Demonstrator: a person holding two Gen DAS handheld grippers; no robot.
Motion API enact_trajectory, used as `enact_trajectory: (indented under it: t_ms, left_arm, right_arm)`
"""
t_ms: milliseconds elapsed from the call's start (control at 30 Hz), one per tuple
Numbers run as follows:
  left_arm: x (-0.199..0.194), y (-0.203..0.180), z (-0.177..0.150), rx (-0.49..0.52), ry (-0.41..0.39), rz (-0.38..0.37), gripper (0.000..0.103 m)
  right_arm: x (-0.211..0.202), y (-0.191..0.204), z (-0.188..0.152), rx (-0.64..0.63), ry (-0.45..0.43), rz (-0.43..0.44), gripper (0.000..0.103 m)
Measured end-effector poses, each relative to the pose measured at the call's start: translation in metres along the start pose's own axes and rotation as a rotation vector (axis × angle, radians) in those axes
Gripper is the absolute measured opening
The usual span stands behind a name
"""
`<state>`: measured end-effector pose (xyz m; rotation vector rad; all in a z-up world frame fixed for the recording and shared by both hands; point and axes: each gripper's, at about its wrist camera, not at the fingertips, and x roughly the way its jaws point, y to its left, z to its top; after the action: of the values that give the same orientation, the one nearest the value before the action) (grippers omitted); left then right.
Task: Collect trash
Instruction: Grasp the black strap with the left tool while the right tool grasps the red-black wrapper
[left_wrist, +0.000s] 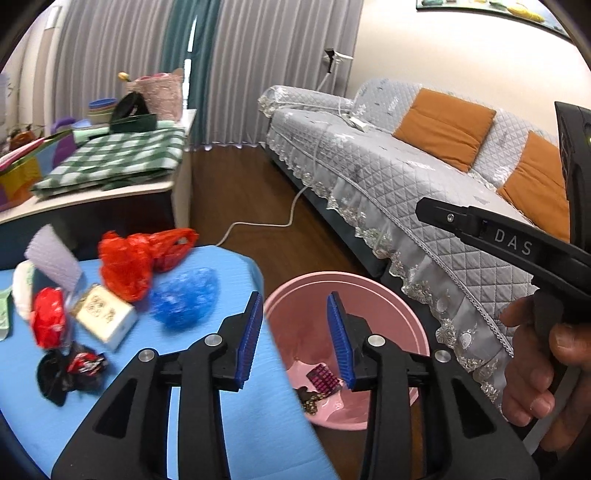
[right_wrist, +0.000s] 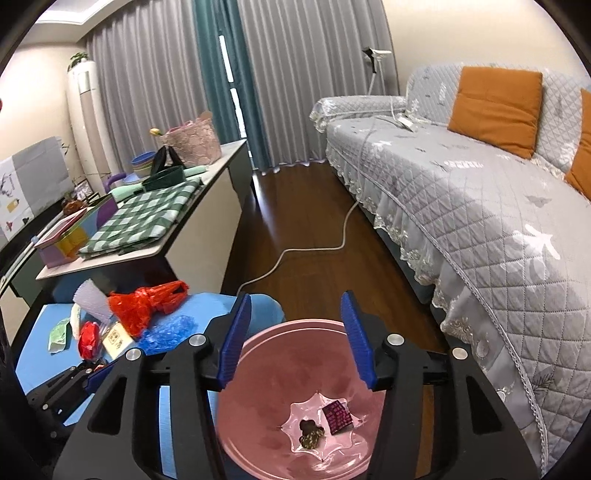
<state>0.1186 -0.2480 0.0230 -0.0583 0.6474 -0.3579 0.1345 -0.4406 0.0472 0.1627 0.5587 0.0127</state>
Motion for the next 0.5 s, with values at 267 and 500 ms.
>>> enact_trajectory:
  t_ms: [267,500]
  left_arm:
    - [-0.045,0.051,-0.019,-0.083,-0.039,0.065,0.044]
    - [-0.078,0.108,-0.044,-0.163,-0.065,0.121,0.047]
  right_arm:
    - [-0.022,0.051,-0.004,-0.042,-0.059,0.044,0.051]
    - [-0.036,0.101,-0.015,-0.086,-0.090,0.092,0.051]
